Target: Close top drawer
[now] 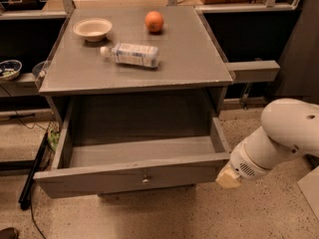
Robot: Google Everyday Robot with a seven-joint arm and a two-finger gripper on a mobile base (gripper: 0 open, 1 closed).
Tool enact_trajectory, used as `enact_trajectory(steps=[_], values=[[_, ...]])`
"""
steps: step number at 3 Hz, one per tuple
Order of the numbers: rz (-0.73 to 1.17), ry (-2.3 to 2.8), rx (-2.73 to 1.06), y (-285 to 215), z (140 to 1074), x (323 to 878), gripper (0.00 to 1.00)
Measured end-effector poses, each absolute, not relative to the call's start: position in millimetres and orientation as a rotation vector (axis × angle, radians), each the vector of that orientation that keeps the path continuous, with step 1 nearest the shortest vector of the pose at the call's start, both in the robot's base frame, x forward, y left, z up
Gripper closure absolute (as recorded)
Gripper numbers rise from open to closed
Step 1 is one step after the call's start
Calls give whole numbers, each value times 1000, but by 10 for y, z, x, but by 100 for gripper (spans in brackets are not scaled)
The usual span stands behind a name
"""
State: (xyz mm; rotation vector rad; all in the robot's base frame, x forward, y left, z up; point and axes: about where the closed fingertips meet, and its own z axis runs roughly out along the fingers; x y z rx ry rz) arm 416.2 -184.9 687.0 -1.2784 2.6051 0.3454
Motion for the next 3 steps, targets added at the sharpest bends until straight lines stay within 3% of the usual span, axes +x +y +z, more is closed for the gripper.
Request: enact_trajectory(steps=[2,3], values=[[338,2623,-1256,-1824,6805,4184,100],[350,2615,-1145,-1715,6704,4451,100]])
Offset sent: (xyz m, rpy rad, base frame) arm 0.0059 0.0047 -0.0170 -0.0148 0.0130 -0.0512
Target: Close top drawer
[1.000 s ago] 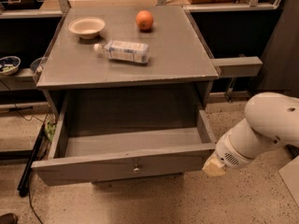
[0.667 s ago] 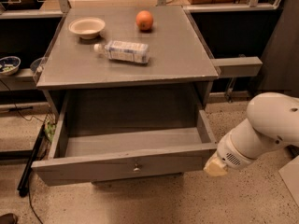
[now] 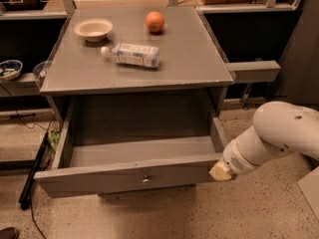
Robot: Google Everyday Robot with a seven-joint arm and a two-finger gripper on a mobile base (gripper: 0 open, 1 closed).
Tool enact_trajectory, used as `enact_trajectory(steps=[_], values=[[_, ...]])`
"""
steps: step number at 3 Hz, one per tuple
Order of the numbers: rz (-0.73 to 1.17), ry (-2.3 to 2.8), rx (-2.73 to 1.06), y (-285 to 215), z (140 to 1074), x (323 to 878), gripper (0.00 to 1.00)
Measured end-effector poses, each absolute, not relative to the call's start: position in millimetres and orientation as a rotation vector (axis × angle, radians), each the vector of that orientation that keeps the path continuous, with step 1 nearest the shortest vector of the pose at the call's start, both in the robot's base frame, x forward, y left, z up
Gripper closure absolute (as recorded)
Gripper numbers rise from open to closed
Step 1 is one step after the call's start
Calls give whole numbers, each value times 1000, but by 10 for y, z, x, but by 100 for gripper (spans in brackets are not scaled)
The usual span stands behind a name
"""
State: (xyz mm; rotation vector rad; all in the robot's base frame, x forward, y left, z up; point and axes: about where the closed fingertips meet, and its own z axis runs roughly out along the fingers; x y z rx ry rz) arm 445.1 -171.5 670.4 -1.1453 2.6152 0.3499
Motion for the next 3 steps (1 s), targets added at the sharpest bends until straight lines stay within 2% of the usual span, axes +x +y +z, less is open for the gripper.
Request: enact_trajectory(steps=[3], values=[[367,2535,-1124,-1516,6828,4851,100]])
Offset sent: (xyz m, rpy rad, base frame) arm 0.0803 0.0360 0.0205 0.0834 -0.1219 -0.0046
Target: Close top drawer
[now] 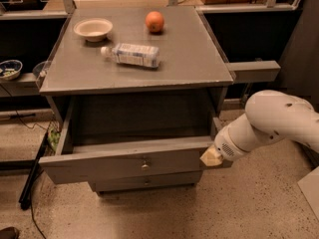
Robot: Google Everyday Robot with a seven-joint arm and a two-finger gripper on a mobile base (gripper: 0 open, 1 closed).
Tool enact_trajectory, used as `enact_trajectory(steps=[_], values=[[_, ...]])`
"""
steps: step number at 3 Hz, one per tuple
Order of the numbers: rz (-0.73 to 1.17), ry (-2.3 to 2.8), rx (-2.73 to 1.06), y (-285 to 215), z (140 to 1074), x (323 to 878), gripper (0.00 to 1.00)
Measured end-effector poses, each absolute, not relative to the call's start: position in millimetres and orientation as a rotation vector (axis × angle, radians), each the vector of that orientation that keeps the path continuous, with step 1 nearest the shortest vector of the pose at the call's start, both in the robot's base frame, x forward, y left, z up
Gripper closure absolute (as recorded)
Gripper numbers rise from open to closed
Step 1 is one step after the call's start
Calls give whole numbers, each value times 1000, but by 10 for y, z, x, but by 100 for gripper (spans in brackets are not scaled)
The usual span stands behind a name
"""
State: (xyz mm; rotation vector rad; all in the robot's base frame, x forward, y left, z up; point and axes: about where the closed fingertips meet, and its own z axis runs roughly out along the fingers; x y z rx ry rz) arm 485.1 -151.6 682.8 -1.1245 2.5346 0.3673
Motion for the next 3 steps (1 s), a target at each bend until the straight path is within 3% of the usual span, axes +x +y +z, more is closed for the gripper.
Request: enact_trajectory(steps=[3], values=[[398,2488,-1098,-1325,6844,5103,100]])
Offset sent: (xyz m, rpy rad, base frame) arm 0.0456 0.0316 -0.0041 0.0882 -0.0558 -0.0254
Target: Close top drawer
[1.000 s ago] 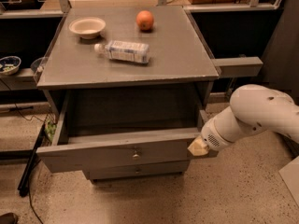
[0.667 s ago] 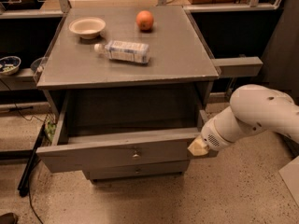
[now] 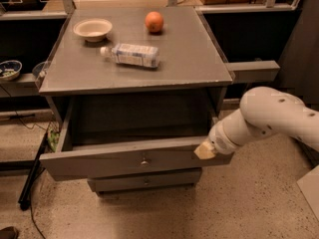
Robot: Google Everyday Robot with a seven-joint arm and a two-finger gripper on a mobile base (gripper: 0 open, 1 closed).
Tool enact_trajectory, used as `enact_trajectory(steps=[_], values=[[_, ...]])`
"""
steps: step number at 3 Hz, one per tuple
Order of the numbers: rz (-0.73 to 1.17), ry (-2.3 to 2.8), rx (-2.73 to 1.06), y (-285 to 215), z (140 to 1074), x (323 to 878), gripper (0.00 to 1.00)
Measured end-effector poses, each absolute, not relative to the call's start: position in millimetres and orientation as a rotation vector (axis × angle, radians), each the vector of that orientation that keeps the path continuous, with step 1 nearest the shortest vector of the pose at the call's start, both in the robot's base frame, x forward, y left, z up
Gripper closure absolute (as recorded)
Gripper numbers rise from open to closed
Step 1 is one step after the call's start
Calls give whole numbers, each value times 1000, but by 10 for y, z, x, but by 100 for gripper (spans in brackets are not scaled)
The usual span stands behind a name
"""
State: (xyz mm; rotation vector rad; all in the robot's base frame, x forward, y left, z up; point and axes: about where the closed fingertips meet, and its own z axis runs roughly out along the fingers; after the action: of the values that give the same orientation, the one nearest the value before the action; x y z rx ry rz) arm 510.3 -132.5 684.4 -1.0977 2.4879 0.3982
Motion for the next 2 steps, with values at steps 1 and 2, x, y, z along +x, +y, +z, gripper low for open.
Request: enact_trajectory(steps=[1,2], values=[[404,2473,-1096,-1285,6873,5158,100],[424,2418,-1101,-1062,6993,5439,100]])
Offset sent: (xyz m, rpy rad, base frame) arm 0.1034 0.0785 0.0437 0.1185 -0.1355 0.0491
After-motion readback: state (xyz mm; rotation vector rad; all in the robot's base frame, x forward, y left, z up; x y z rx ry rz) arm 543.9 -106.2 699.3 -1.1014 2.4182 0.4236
